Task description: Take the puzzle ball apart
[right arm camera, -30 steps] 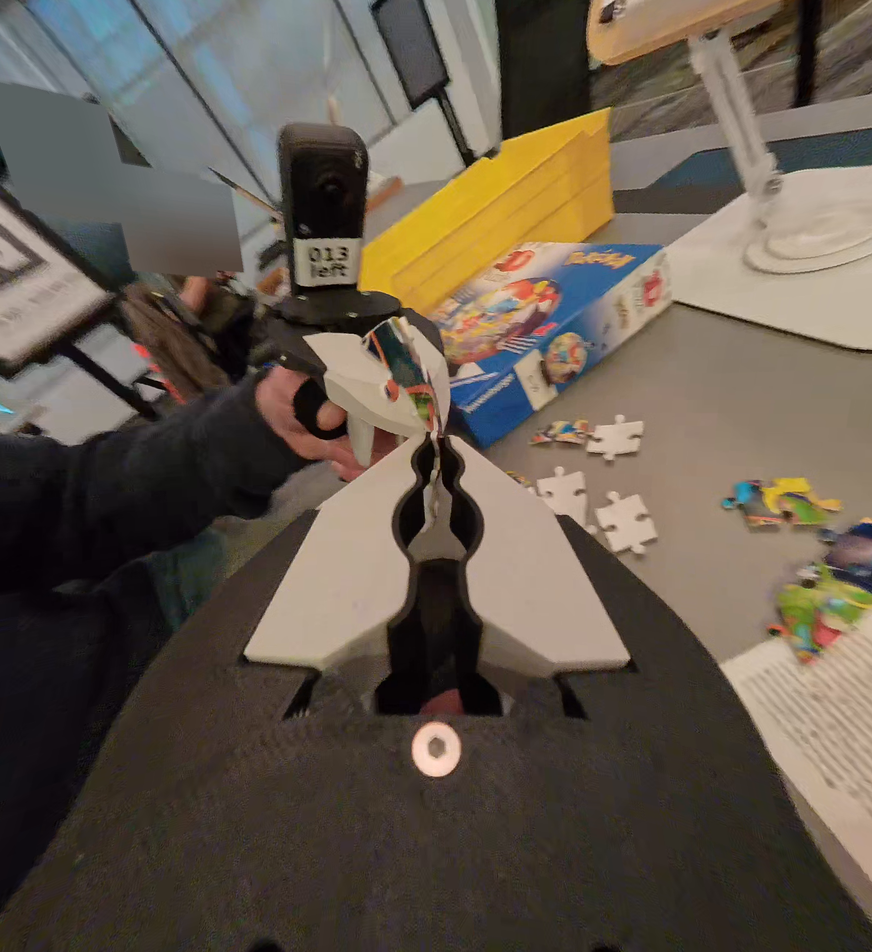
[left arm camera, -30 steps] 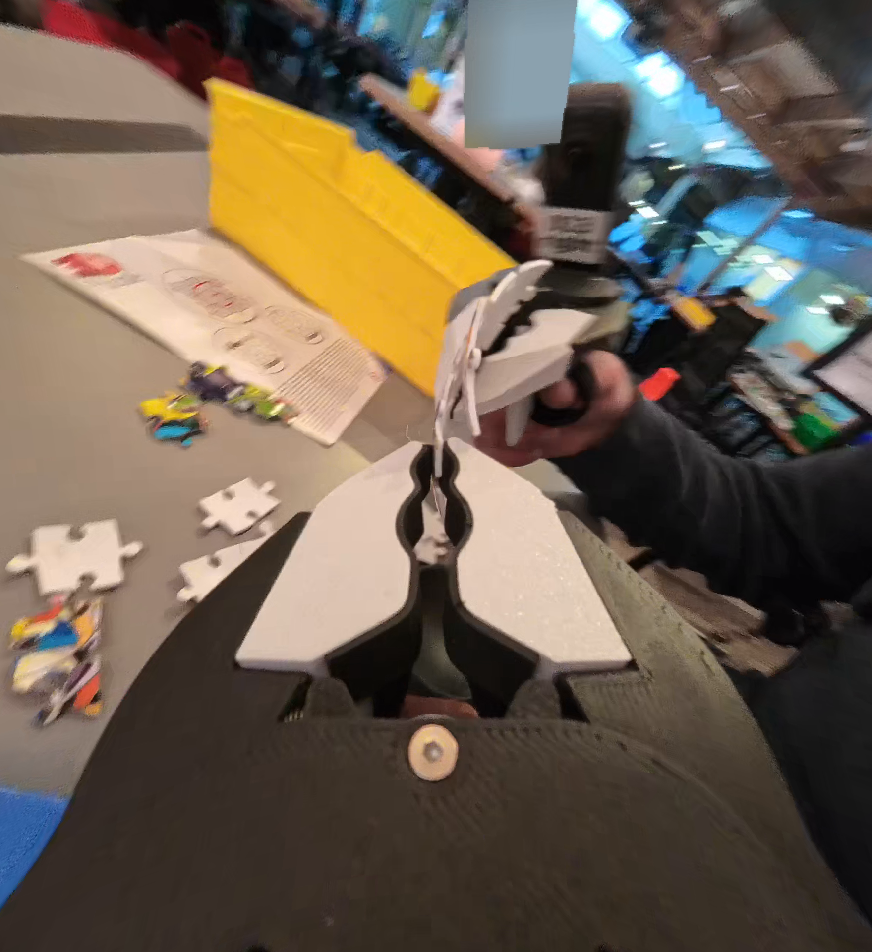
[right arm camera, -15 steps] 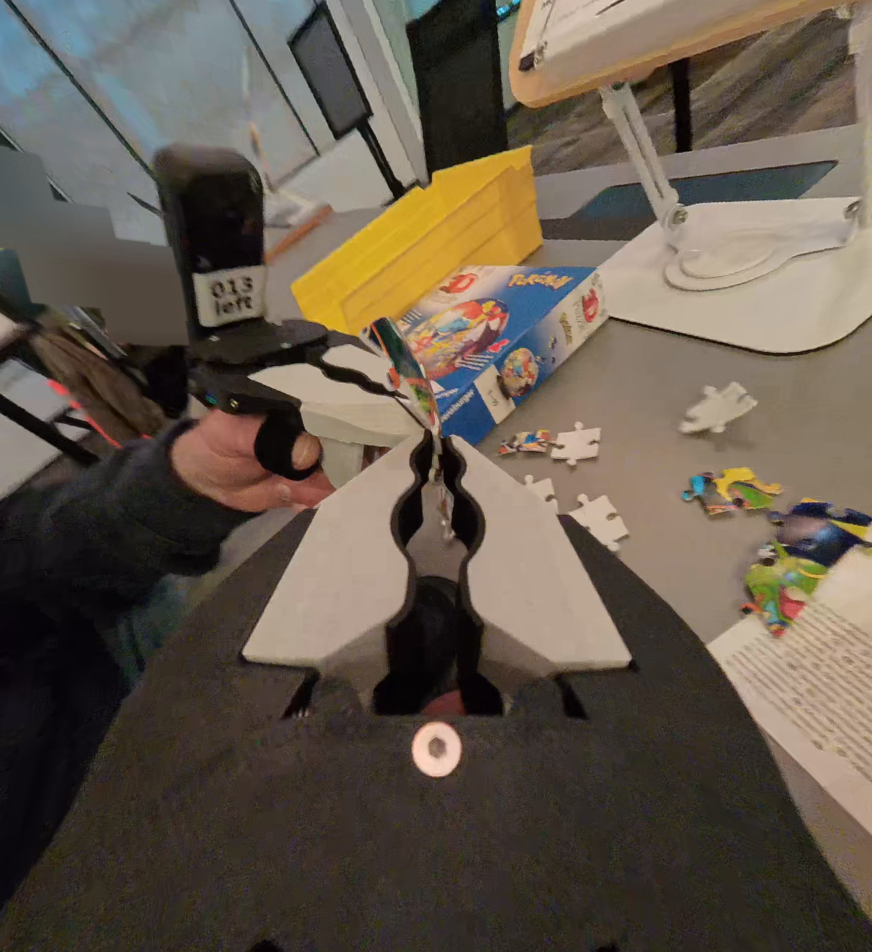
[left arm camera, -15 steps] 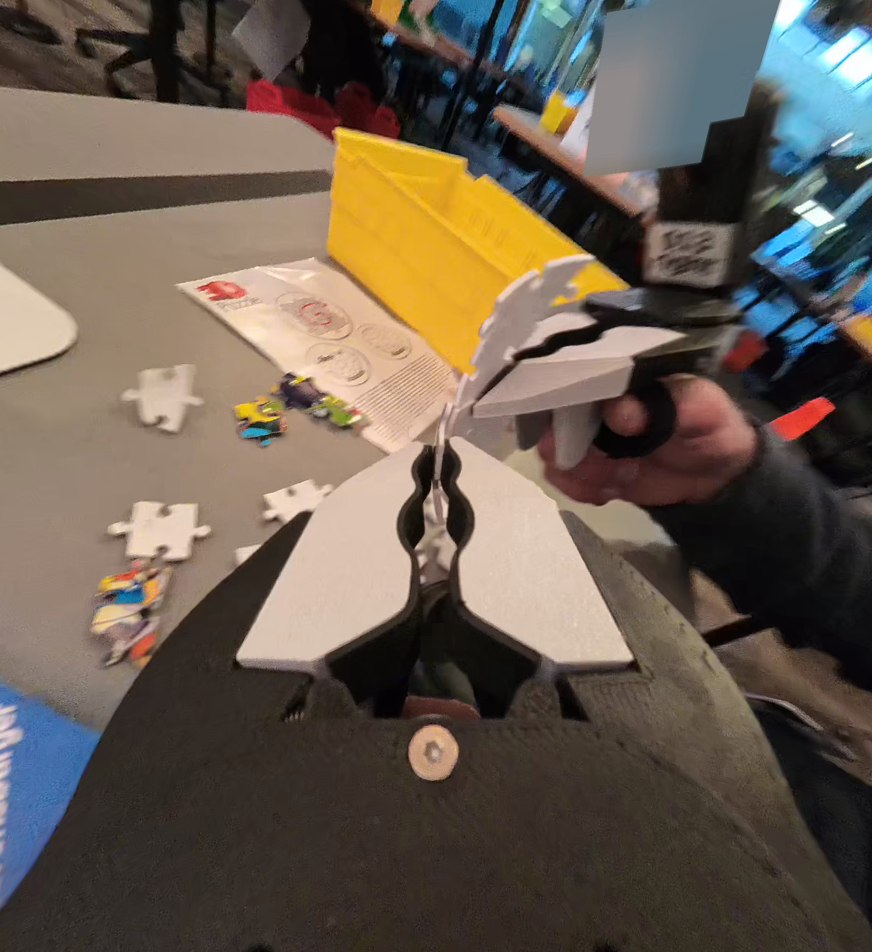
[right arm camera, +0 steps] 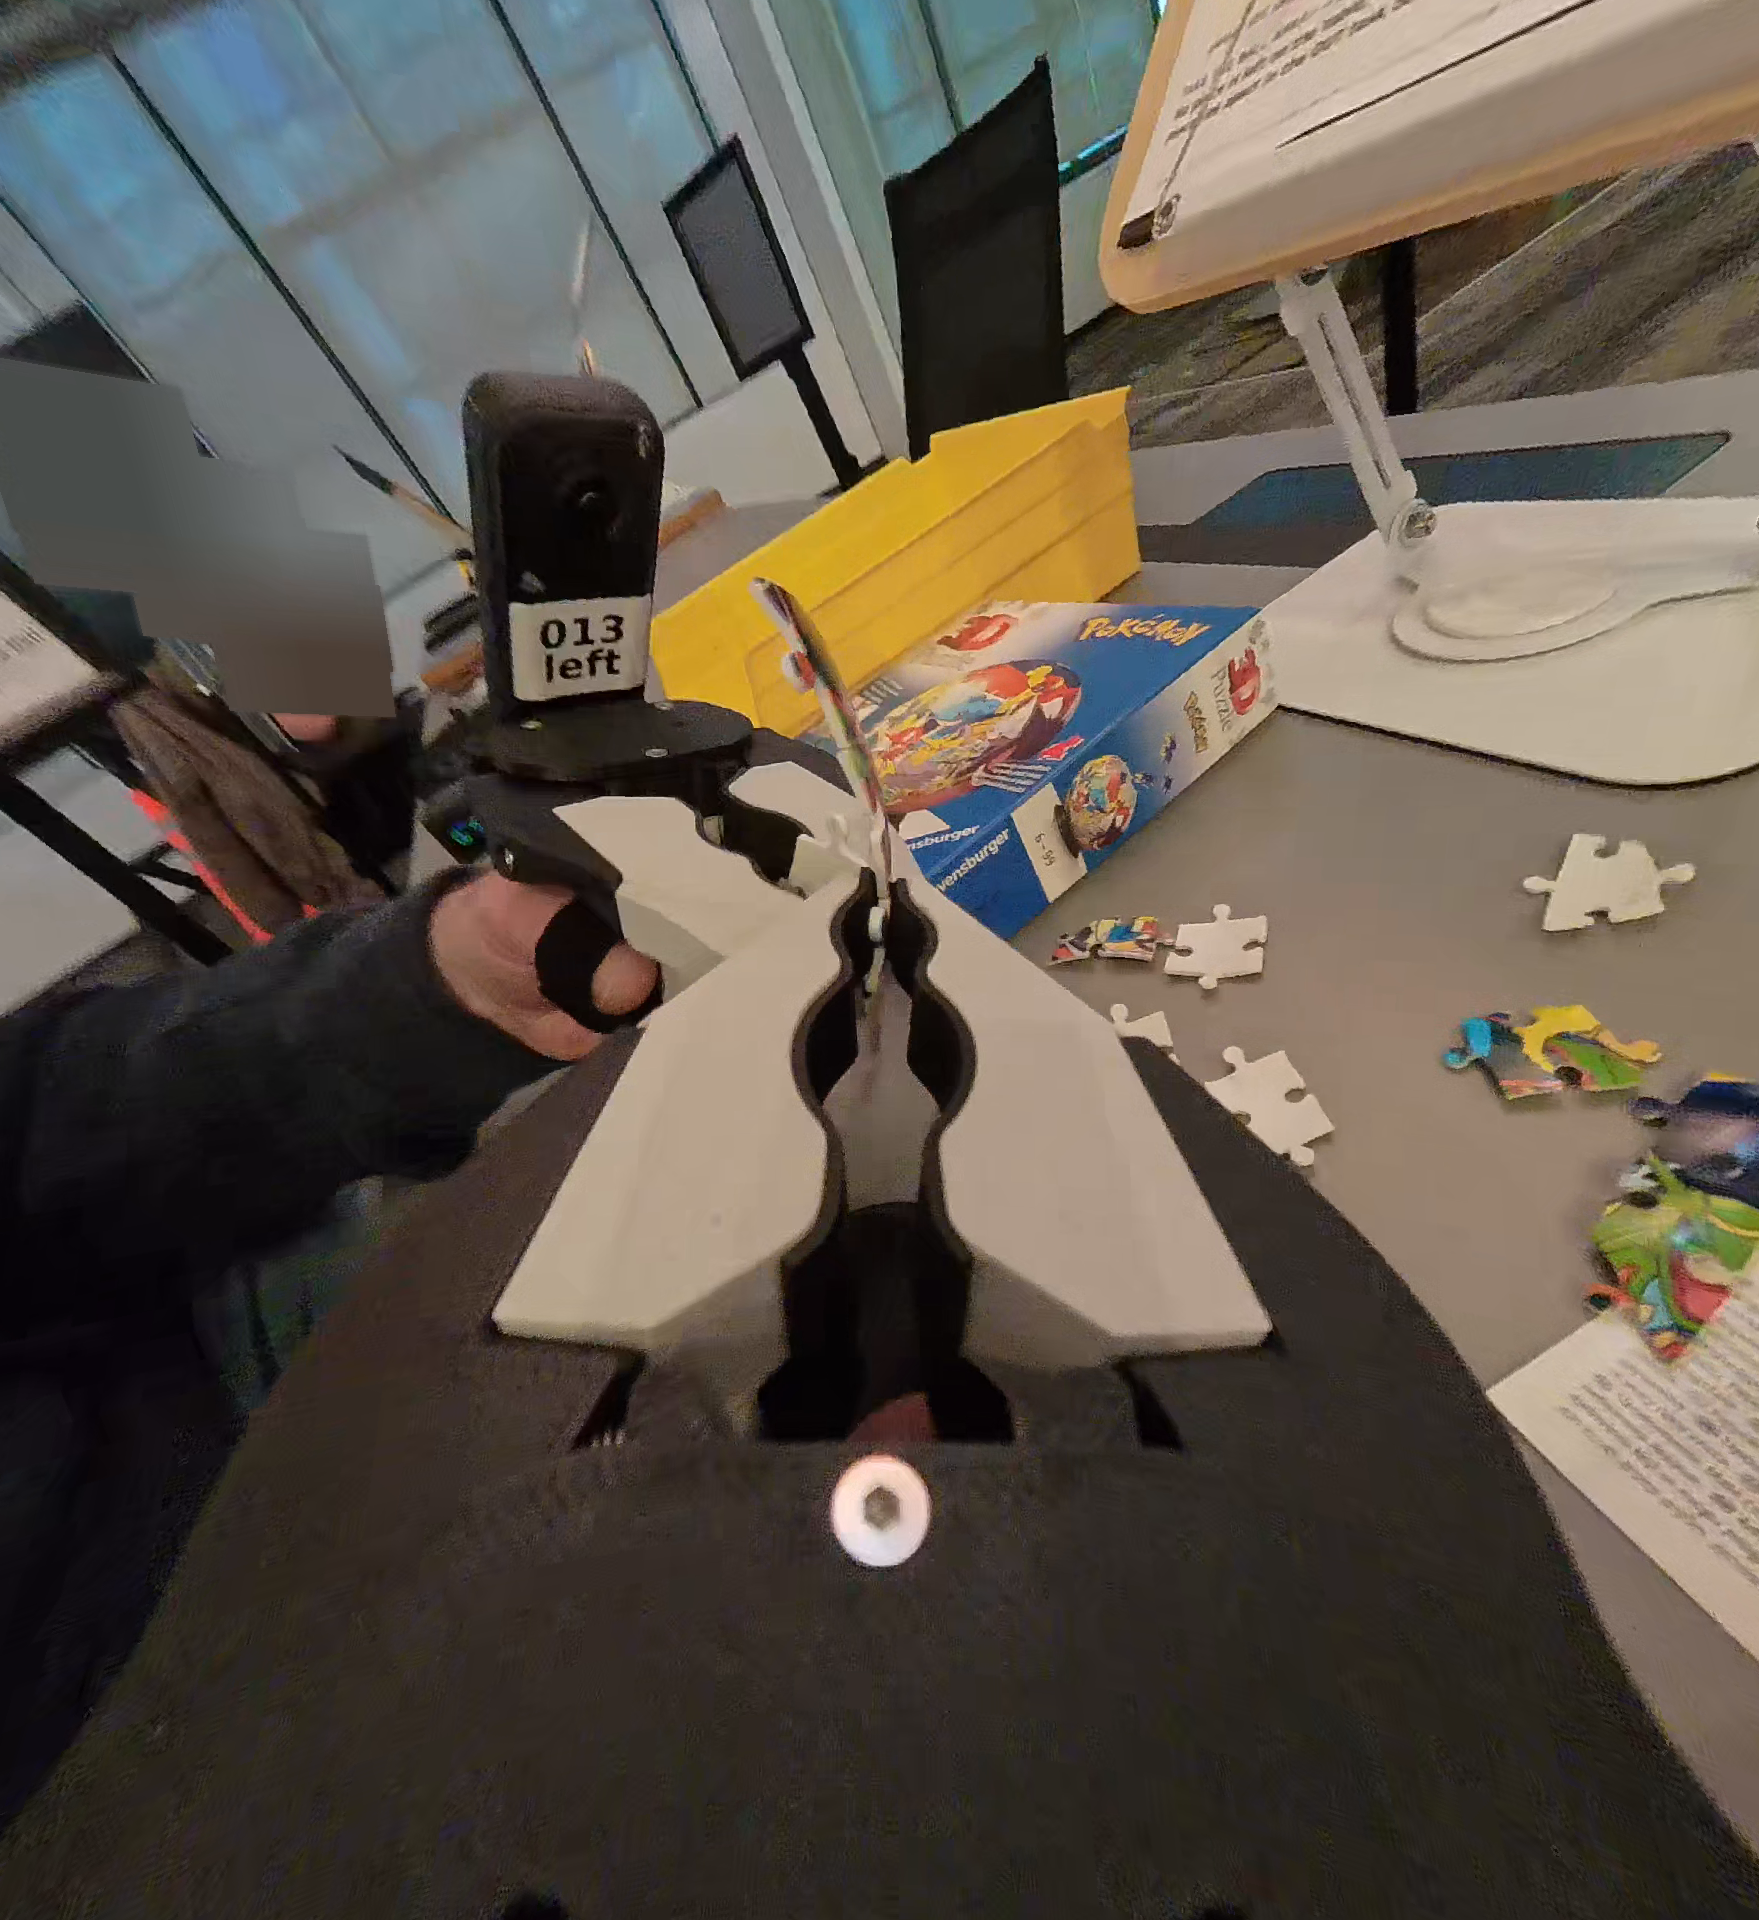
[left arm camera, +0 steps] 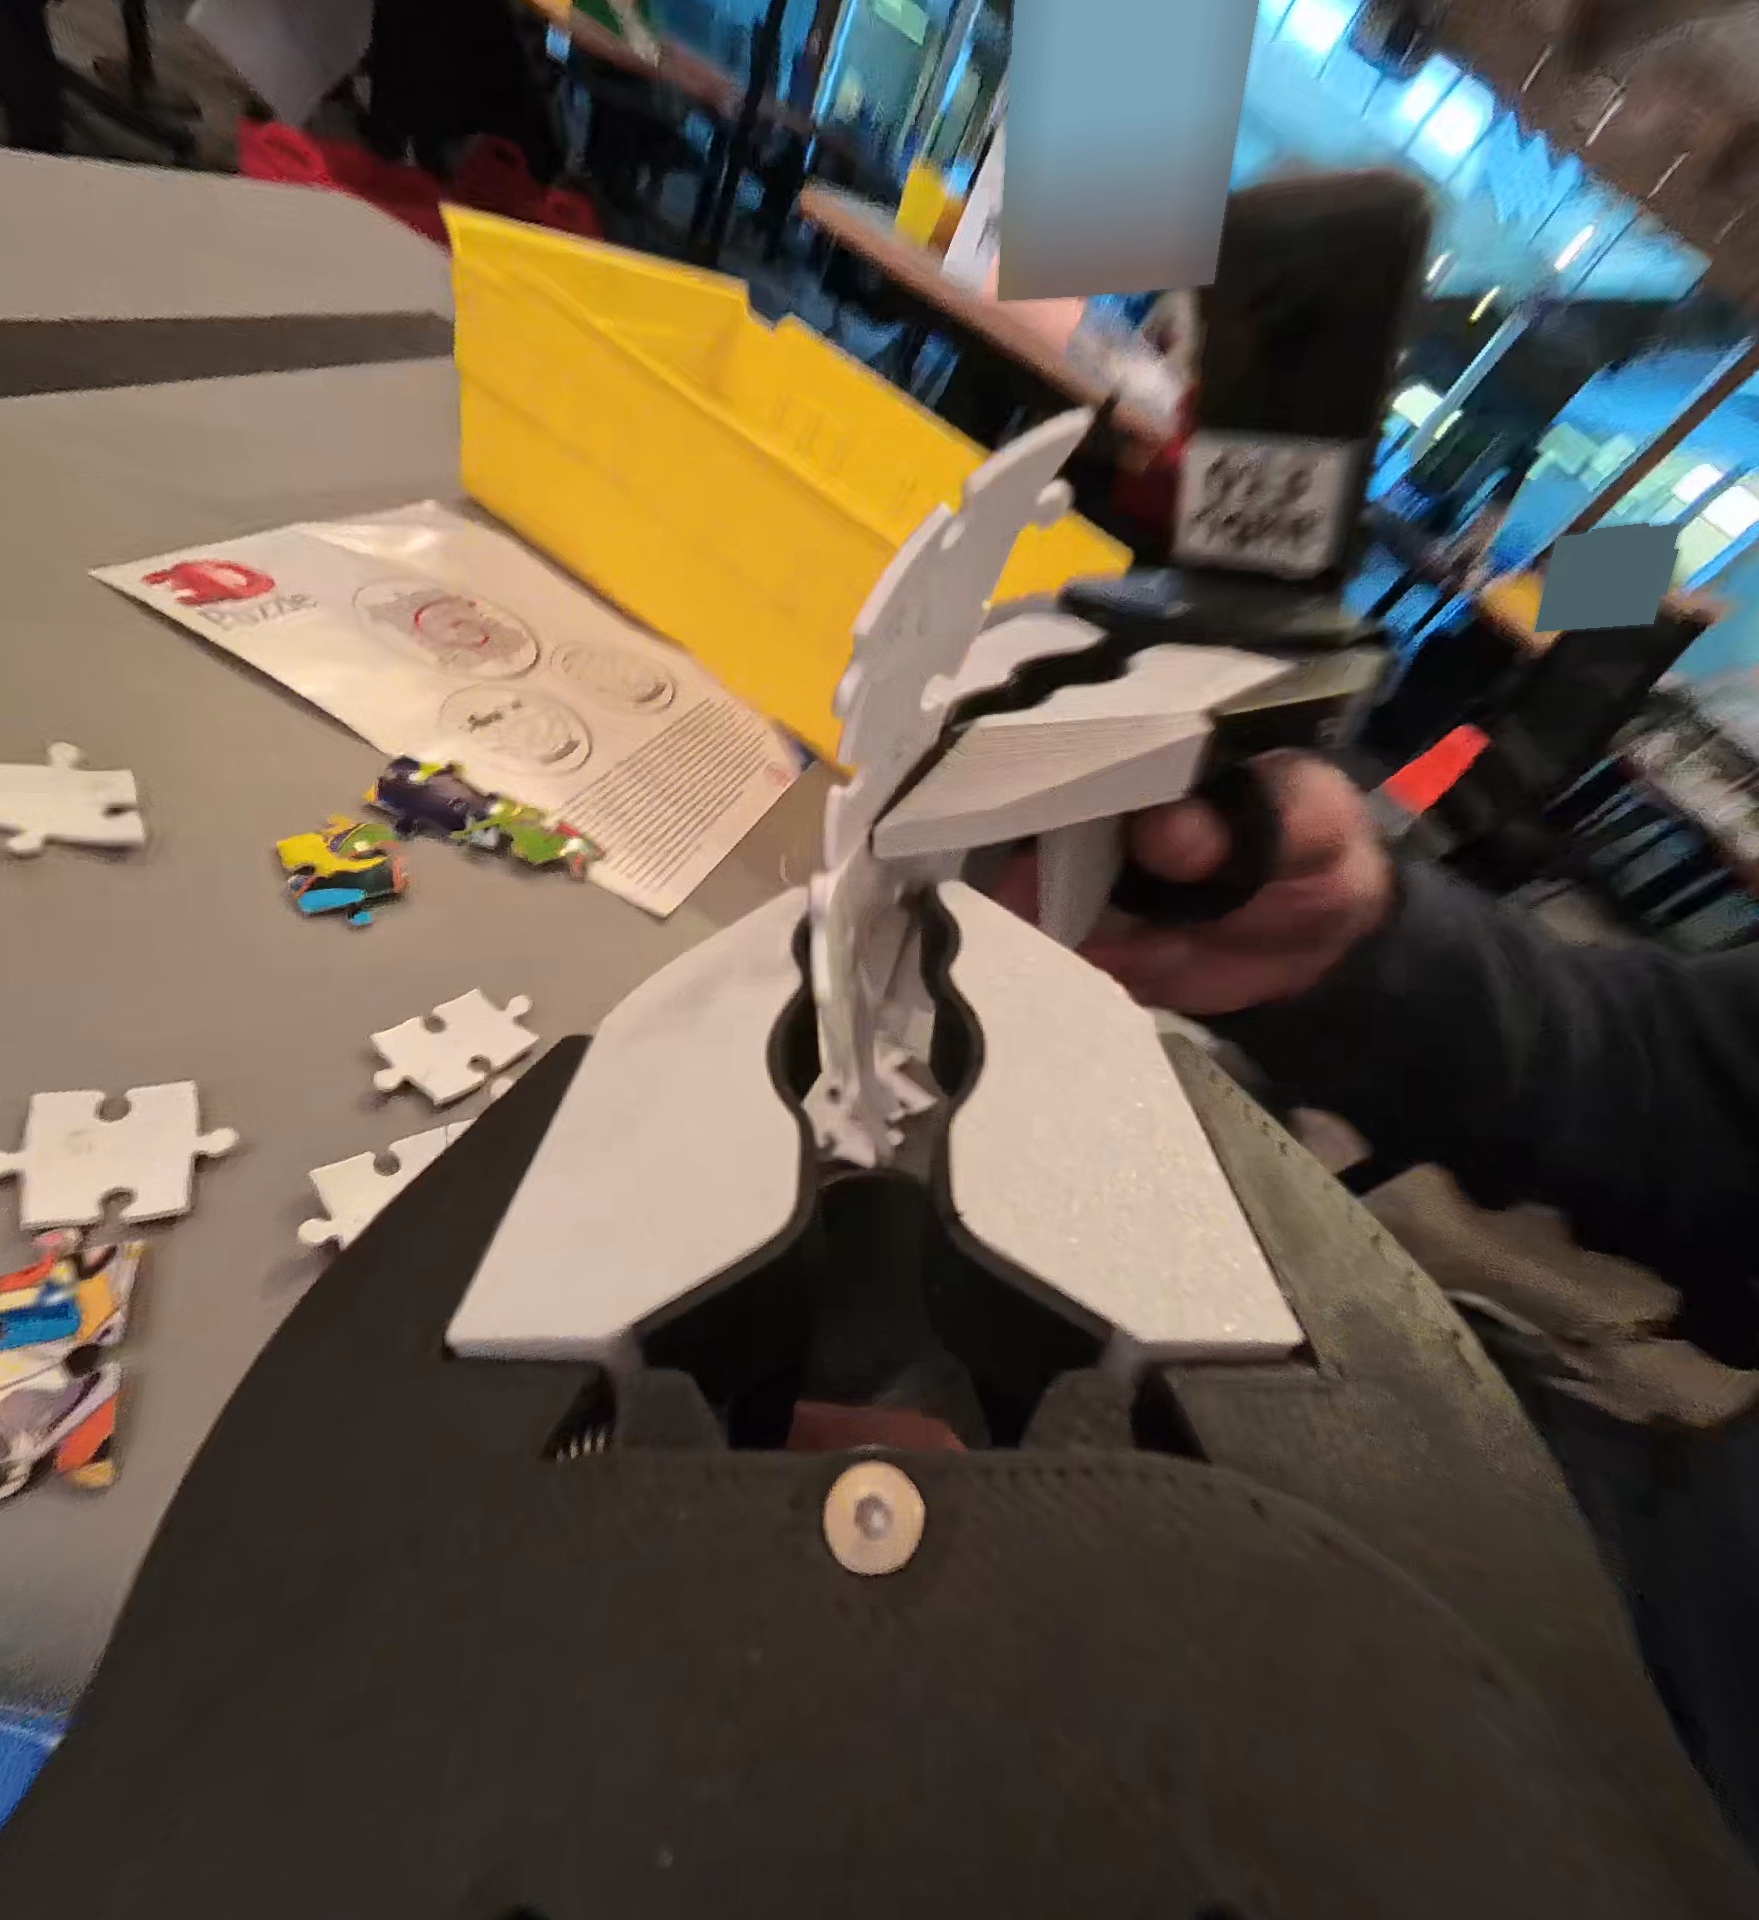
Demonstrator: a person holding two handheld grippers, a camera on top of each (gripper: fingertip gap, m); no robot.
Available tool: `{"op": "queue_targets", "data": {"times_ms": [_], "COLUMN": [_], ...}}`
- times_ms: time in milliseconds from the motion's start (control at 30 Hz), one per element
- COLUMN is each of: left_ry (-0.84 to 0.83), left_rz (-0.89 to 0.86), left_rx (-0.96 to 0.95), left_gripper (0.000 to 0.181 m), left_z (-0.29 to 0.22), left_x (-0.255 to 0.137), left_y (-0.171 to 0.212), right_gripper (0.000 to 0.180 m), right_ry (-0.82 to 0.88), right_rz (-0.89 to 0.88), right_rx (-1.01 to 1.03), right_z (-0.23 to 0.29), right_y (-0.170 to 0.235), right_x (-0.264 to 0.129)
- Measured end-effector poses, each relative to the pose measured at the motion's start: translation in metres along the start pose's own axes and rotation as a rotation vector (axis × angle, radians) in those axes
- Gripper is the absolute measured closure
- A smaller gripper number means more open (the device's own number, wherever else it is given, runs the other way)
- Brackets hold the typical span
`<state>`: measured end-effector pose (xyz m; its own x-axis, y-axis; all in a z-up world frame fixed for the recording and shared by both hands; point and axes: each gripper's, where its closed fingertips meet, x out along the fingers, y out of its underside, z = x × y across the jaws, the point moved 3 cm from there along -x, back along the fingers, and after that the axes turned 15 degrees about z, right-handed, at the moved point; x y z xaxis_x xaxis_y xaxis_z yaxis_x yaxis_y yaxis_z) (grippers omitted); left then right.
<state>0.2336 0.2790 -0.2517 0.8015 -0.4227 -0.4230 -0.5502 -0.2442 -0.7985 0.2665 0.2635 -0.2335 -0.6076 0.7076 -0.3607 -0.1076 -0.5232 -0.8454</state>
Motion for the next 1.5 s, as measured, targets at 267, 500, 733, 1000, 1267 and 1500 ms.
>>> {"op": "queue_targets", "data": {"times_ms": [267, 500, 733, 1000, 1267, 1500], "left_ry": [-0.26, -0.158, -0.159, -0.303, -0.123, -0.027], "left_rz": [0.123, 0.244, 0.254, 0.267, 0.16, 0.165], "left_rx": [-0.008, 0.095, -0.027, 0.057, 0.179, 0.141], "left_gripper": [0.169, 0.178, 0.178, 0.159, 0.156, 0.178], "left_z": [0.017, 0.004, 0.018, 0.029, -0.006, -0.009], "left_x": [0.007, 0.005, 0.008, 0.003, 0.005, 0.003], "left_y": [0.006, 0.017, 0.016, 0.021, 0.001, 0.0], "right_gripper": [0.175, 0.171, 0.18, 0.18, 0.179, 0.159], "right_ry": [0.513, 0.245, 0.455, 0.137, -0.052, -0.012], "right_rz": [0.133, 0.147, 0.206, 0.131, 0.118, 0.07], "right_rx": [-0.373, -0.357, -0.643, -0.169, -0.023, -0.133], "right_z": [-0.001, 0.007, 0.014, -0.004, -0.003, 0.0], "right_y": [0.005, 0.0, 0.0, 0.01, 0.021, 0.004], "right_x": [0.008, 0.003, 0.007, -0.007, -0.007, -0.02]}}
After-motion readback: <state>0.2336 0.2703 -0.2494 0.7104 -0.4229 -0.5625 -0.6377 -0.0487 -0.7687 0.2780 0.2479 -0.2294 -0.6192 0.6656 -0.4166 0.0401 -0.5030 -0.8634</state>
